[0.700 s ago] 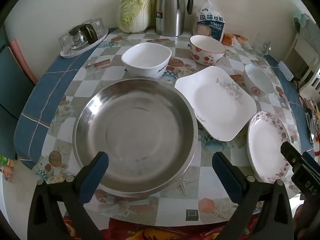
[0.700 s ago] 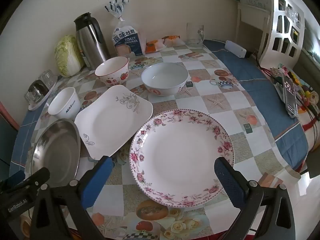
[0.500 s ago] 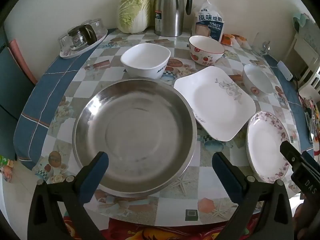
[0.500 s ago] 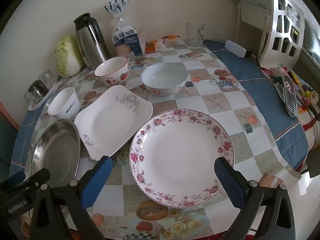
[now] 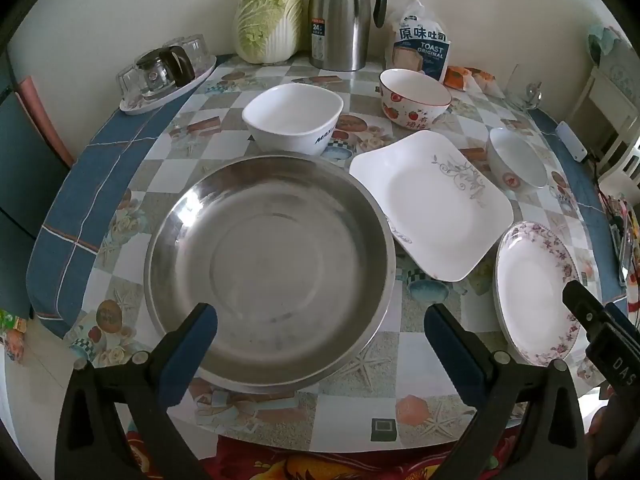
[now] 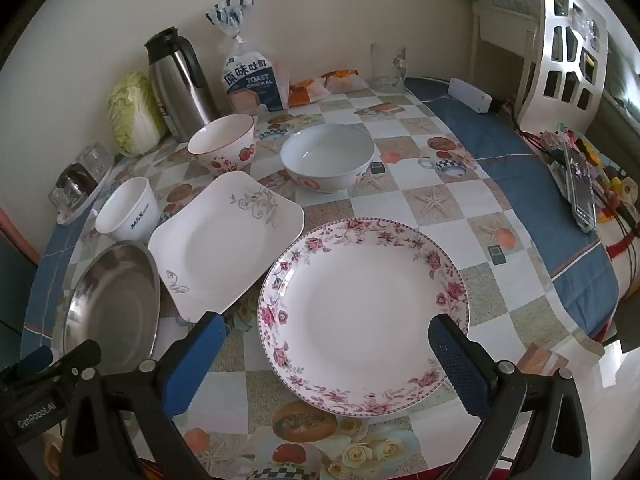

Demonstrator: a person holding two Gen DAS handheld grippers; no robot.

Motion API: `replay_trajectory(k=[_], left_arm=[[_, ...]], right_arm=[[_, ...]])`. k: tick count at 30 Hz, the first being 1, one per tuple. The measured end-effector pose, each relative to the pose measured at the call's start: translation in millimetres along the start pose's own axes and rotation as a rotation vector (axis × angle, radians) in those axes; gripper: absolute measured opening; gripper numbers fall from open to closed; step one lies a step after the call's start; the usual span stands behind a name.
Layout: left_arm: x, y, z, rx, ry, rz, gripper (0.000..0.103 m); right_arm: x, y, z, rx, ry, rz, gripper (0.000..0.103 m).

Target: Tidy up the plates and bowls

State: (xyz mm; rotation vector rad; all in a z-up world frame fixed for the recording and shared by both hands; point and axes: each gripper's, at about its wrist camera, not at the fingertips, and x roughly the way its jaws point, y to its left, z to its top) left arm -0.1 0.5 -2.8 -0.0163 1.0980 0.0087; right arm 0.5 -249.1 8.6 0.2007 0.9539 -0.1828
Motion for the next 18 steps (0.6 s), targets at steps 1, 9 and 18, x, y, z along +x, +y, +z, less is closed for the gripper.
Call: replay_trajectory(k=[1, 9, 18], left_arm=[[0.1, 0.1, 0.3, 0.000, 0.000, 0.000, 0.103], [0.0, 0.0, 0.6, 0.000, 0.001, 0.000, 0.103], [-0.4, 0.1, 1.0, 0.000, 0.001, 0.001, 0.103]], right_arm=[[-0.6, -0.3, 0.5, 0.000, 0.000, 0.000, 0.103], [-1.2, -0.8, 0.5, 0.002, 0.000, 0.003, 0.103], [-1.2, -1.3, 0.7, 0.003, 0.000, 0.005, 0.103]])
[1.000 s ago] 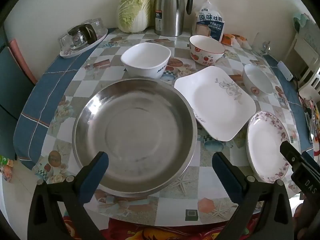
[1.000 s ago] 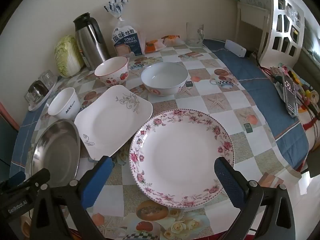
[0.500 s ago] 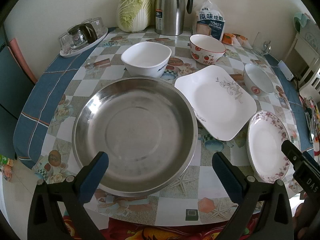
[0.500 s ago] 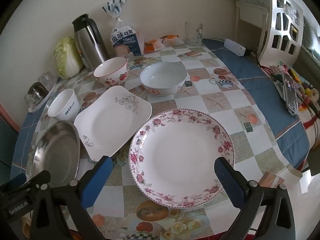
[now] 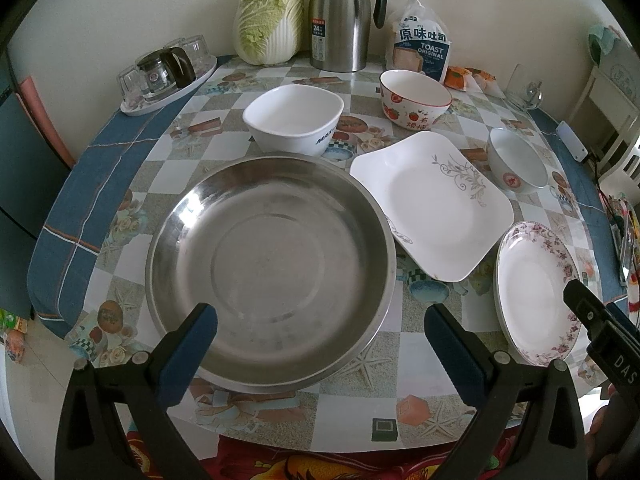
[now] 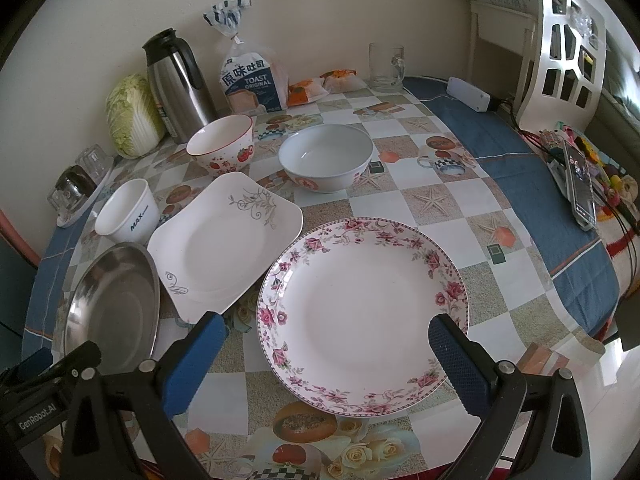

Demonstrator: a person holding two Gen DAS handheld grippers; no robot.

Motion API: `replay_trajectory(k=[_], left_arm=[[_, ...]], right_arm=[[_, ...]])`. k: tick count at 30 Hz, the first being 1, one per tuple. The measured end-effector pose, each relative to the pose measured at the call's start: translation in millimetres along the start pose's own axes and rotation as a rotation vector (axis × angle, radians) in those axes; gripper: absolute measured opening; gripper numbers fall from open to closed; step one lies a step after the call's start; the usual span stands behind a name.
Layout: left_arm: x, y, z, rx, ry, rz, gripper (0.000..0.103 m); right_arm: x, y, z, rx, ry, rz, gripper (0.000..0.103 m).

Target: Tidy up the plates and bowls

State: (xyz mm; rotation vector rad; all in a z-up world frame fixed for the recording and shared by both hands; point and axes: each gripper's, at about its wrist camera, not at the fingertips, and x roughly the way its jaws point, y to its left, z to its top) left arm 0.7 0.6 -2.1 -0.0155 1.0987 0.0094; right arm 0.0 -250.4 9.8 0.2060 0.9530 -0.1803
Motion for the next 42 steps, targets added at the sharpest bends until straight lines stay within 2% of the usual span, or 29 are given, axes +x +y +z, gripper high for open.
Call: replay_trajectory(k=[42], left_arm=[[0, 10, 4, -0.017, 0.002, -0.004, 0.103]], right_arm=[[4, 1, -2, -0.002, 0.003, -0.002, 0.103]])
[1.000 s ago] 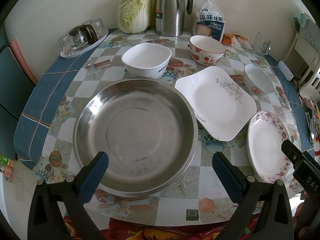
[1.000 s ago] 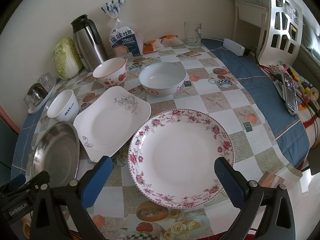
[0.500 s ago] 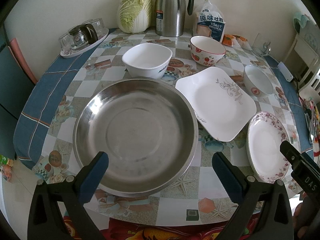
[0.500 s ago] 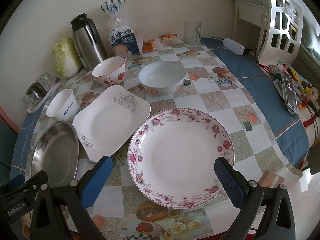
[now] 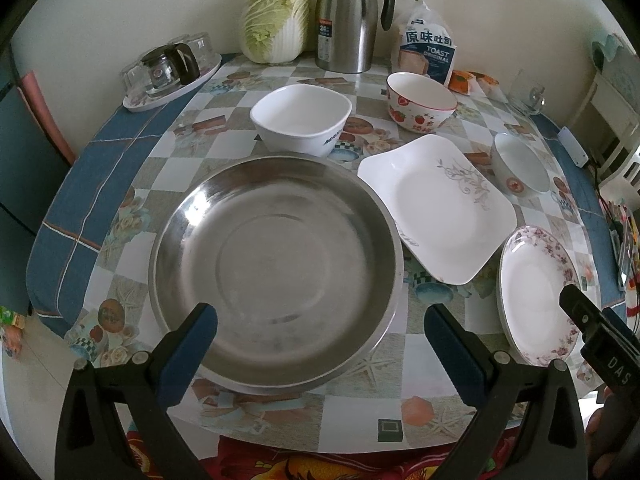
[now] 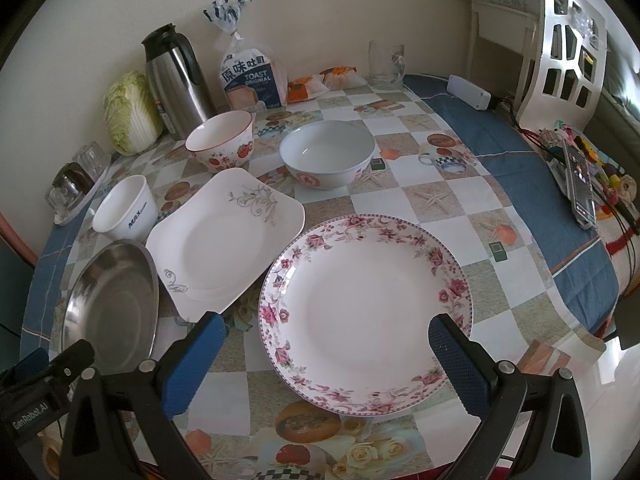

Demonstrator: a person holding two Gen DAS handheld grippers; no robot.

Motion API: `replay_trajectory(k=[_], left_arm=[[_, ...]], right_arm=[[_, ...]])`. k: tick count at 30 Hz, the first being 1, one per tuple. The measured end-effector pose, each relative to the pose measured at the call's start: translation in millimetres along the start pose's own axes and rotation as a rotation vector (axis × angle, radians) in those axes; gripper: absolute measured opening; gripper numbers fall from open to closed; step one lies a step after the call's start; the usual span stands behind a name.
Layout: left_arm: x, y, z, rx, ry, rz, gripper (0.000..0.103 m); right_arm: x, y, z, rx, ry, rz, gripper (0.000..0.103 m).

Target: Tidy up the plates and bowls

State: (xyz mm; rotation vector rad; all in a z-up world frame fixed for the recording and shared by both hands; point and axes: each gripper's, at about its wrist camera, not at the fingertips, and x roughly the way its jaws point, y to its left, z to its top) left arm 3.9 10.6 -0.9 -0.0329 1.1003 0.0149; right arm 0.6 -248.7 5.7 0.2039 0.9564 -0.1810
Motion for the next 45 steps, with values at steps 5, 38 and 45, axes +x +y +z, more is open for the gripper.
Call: replay_trajectory(k=[5, 38, 45], left_arm=[[3, 5, -1, -0.012, 0.006, 0.001, 0.103], [64, 166, 15, -0.450, 0.021, 0.026, 0.103], [84, 179, 15, -0.481, 0.028, 0.035, 0.103]], right_arm=[[2, 5, -1, -0.005, 0.007, -0.003, 0.103], [66, 137, -6, -0.122, 0.207, 0.318, 0.071], [94, 142, -14, -0.100, 0.301, 0.338, 0.045]])
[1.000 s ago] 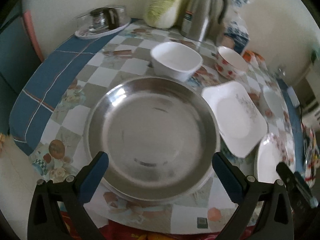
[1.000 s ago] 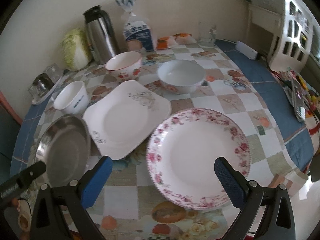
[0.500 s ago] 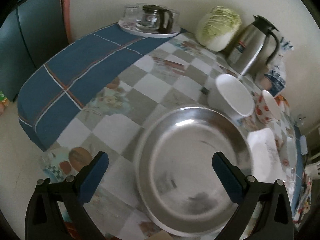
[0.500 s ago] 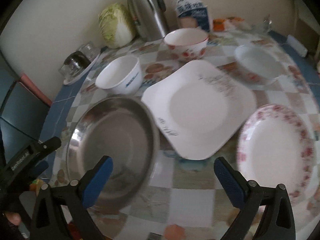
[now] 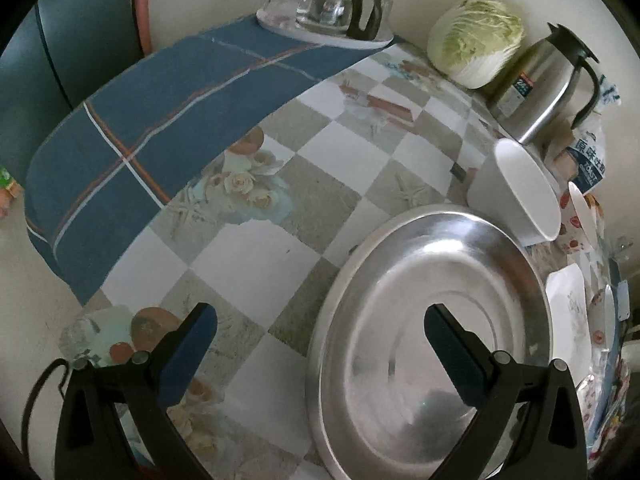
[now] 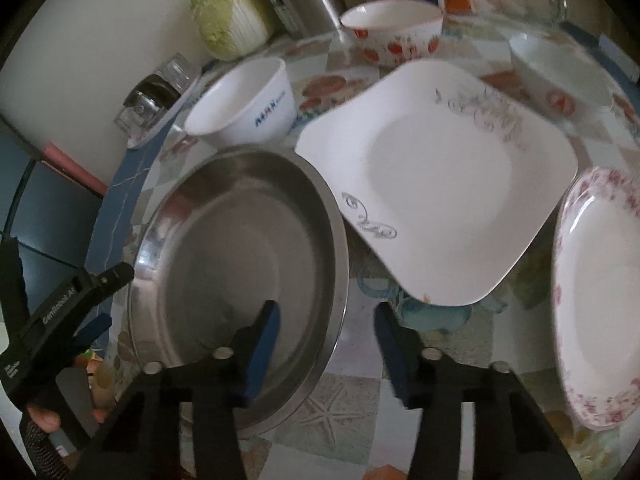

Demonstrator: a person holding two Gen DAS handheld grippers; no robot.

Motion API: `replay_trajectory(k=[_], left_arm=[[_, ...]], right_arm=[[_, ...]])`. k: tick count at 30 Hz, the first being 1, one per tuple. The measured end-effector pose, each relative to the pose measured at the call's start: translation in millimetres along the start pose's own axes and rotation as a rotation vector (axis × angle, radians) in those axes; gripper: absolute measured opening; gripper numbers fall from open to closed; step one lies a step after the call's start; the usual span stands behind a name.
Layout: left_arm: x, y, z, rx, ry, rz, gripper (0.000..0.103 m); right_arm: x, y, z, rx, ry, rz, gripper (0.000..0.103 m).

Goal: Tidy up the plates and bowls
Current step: 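Reach both grippers to the steel basin rim and close on it, then lift the steel basin with both grippers and lower it onto the white square plate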

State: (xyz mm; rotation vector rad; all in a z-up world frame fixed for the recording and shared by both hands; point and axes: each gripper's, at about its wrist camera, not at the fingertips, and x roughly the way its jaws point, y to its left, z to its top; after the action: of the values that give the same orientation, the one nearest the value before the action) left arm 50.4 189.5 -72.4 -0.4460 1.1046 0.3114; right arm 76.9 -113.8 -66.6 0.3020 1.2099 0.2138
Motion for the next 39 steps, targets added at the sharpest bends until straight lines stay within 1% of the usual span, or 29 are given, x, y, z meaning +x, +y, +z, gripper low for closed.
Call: replay_trajectory(k=[2, 5, 6, 8, 9, 10, 11, 14, 16, 19, 21, 23, 25, 26, 27, 30, 32, 35, 39], left_arm=[[5, 0, 1, 0.004, 0.018, 0.013, 0.103], [10, -1, 2, 0.020, 0.030, 0.042, 0.103], [11, -1, 2, 0.021, 0.033, 0.047, 0.101], [13, -1, 1, 0.020, 0.045, 0.045, 0.092], [15, -2, 0, 0.023, 0.055, 0.046, 0.081], [18, -2, 1, 0.025, 0.063, 0.053, 0.074], [20, -2, 0, 0.026, 0.072, 0.062, 0.073], [23, 2, -1, 0.014, 0.089, 0.059, 0.068], [23, 2, -2, 0.020, 0.084, 0.071, 0.063], [23, 0, -3, 0.033, 0.081, 0.088, 0.061], [24, -1, -3, 0.035, 0.080, 0.089, 0.060], [23, 0, -3, 0.036, 0.077, 0.081, 0.057], [21, -1, -3, 0.031, 0.074, 0.054, 0.046], [21, -2, -3, 0.030, 0.073, 0.040, 0.043], [21, -2, -4, 0.032, 0.073, 0.029, 0.036], [21, -9, -5, 0.055, 0.072, 0.026, 0.025], [20, -12, -6, 0.073, 0.064, 0.038, 0.025], [16, -13, -7, 0.072, 0.055, 0.038, 0.024], [9, -13, -7, 0.075, 0.030, 0.061, 0.023]], right_arm=[[6, -2, 0, 0.005, 0.012, 0.001, 0.037], [11, -4, 2, 0.011, 0.018, 0.000, 0.031], [13, -4, 2, 0.011, 0.018, -0.004, 0.030], [14, -4, 3, 0.010, 0.017, -0.005, 0.026], [14, -5, 3, 0.011, 0.016, -0.006, 0.025], [15, -5, 4, 0.012, 0.015, -0.009, 0.022], [16, -6, 5, 0.012, 0.015, -0.013, 0.020], [17, -5, 8, 0.009, 0.012, -0.014, 0.019], [17, -4, 9, -0.002, 0.009, -0.021, 0.019], [19, -4, 10, -0.011, 0.005, -0.022, 0.019], [19, -3, 10, -0.023, 0.000, -0.027, 0.019], [19, 0, 10, -0.039, -0.003, -0.034, 0.019], [19, 1, 9, -0.048, -0.004, -0.036, 0.018], [19, 2, 8, -0.057, -0.004, -0.031, 0.017], [19, 4, 7, -0.065, -0.003, -0.031, 0.016], [17, 10, 6, -0.105, -0.006, -0.046, 0.016], [16, 12, 5, -0.118, -0.006, -0.048, 0.016], [14, 16, 5, -0.151, -0.017, -0.069, 0.016], [5, 25, 3, -0.218, -0.054, -0.081, 0.016]])
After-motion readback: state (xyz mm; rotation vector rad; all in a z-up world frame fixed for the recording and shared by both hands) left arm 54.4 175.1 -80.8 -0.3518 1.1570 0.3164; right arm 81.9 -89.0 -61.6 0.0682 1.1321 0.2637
